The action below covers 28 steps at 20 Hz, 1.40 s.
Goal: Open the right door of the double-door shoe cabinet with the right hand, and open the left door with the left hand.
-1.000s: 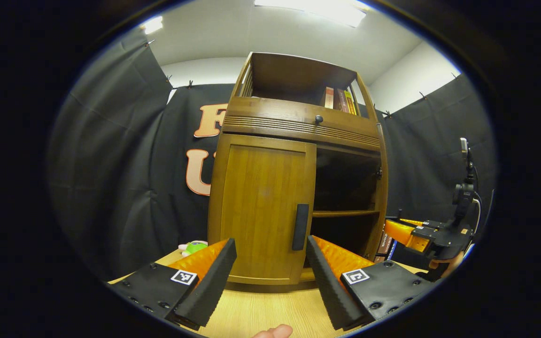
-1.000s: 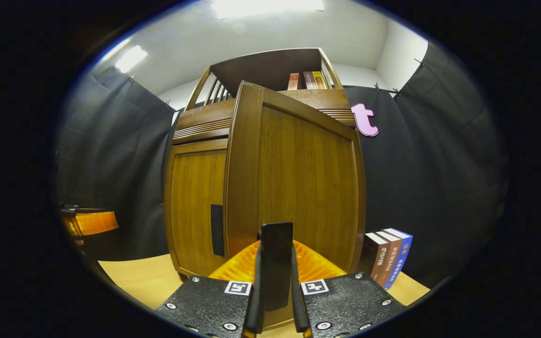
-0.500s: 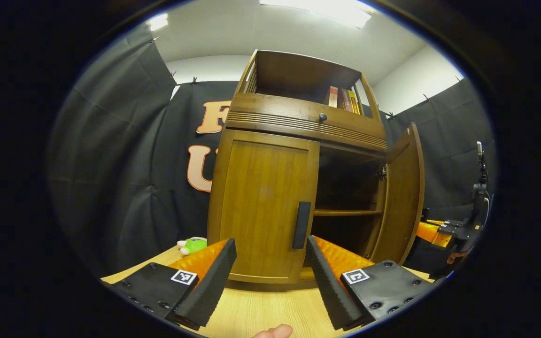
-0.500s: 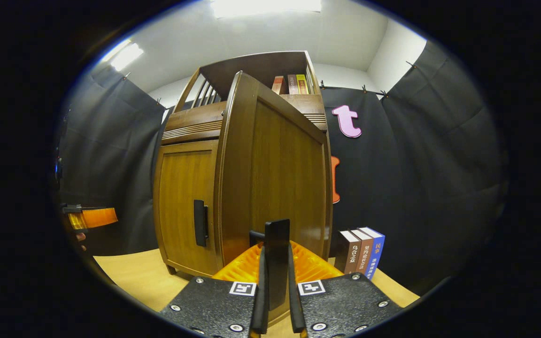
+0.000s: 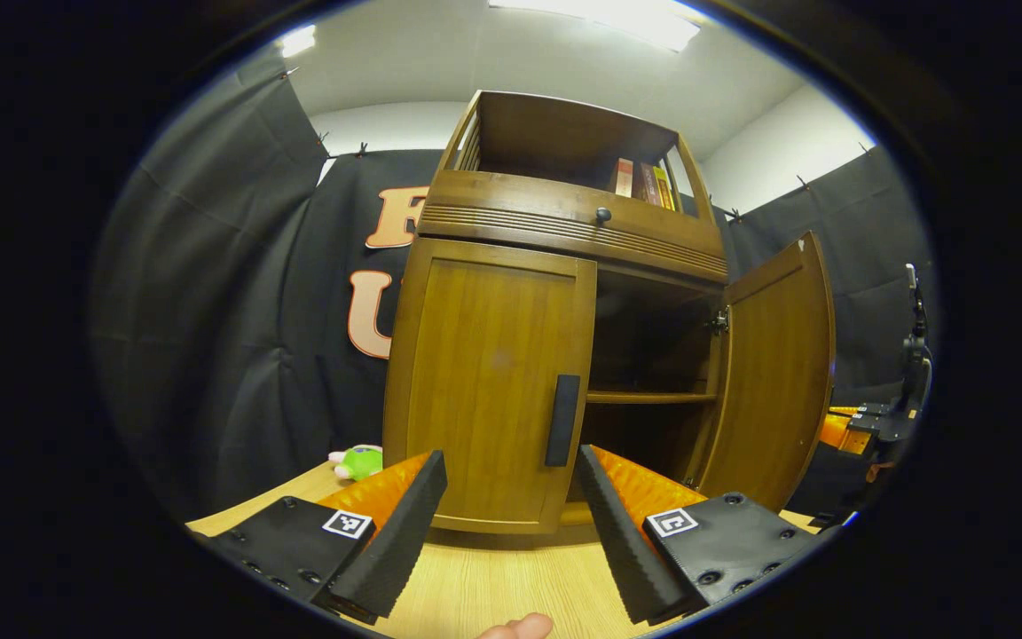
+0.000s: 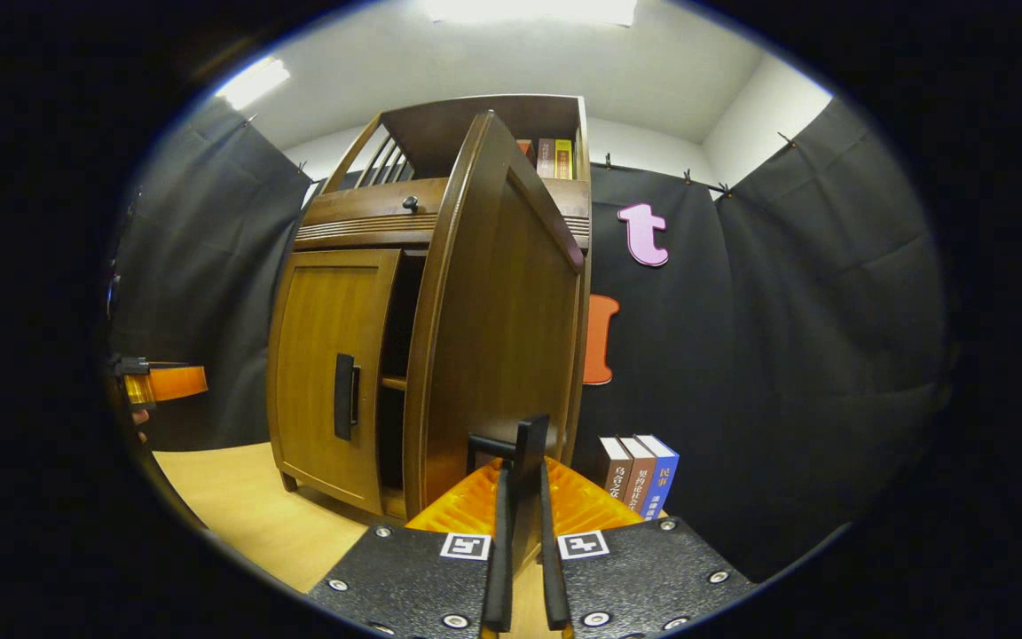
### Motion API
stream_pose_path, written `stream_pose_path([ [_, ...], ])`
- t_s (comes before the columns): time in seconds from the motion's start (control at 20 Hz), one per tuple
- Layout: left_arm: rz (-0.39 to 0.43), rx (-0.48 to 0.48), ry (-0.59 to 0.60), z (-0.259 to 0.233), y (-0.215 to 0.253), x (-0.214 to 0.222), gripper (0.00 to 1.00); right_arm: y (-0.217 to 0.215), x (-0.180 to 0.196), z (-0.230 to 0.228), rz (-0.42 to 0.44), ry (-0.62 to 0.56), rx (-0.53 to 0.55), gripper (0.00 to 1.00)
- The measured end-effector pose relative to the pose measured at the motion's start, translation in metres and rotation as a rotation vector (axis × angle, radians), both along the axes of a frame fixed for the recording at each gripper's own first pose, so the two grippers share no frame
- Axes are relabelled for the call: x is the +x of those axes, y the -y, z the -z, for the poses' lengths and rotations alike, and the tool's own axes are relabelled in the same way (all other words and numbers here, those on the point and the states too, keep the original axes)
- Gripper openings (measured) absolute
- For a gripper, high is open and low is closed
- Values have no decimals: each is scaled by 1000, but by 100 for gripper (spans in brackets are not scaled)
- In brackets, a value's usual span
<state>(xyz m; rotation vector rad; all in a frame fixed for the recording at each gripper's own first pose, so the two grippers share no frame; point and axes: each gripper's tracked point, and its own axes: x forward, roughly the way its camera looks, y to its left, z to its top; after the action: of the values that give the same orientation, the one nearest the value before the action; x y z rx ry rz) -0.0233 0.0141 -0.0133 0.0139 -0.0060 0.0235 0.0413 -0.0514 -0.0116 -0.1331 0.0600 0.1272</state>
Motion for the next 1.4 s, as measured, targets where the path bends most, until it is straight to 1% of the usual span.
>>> stream_pose_path([
  [0.1,-5,-4,-3,0,1,0,95,11,1,0,-2,-2,-10,13],
  [0.15,-8,-8,-5,0,2,1,95,22,1,-1,4,-5,-9,13],
  [0.2,-13,-12,-9,2,3,2,95,36,-9,1,12,-7,-10,13],
  [0.25,-20,-11,-15,4,4,3,95,52,-8,1,33,-4,-16,13],
  [0.3,-29,-6,-16,5,6,4,96,55,3,-2,28,2,-6,11],
  [0.4,-67,11,-9,2,6,7,97,67,3,-3,6,5,57,9],
  [0.5,-100,35,-7,4,11,8,95,76,5,-2,-17,1,75,8],
  [0.55,-112,46,-14,6,16,9,95,78,5,-2,-29,1,74,18],
  [0.6,-117,52,-23,10,21,10,95,82,7,-1,-43,-1,84,7],
  [0.75,-106,49,-32,17,36,19,96,94,8,0,-64,-10,113,6],
  [0.8,-90,50,-40,20,44,23,95,97,9,0,-72,-12,119,18],
  [0.85,-77,50,-43,21,50,26,95,99,10,1,-80,-16,123,18],
  [0.9,-68,51,-40,20,55,29,95,102,11,1,-87,-20,127,5],
  [1.0,-57,56,-16,16,59,33,96,104,12,2,-95,-24,134,5],
  [1.05,-64,57,-7,14,57,33,98,104,11,2,-96,-25,134,5],
  [1.1,-77,54,2,11,54,33,95,104,11,1,-97,-23,130,5],
  [1.2,-99,40,5,10,47,33,95,103,11,1,-98,-13,113,5],
  [1.3,-104,33,1,13,43,33,96,104,10,1,-102,-14,106,5],
  [1.4,-117,38,-6,19,36,34,95,107,8,4,-101,-17,111,5],
])
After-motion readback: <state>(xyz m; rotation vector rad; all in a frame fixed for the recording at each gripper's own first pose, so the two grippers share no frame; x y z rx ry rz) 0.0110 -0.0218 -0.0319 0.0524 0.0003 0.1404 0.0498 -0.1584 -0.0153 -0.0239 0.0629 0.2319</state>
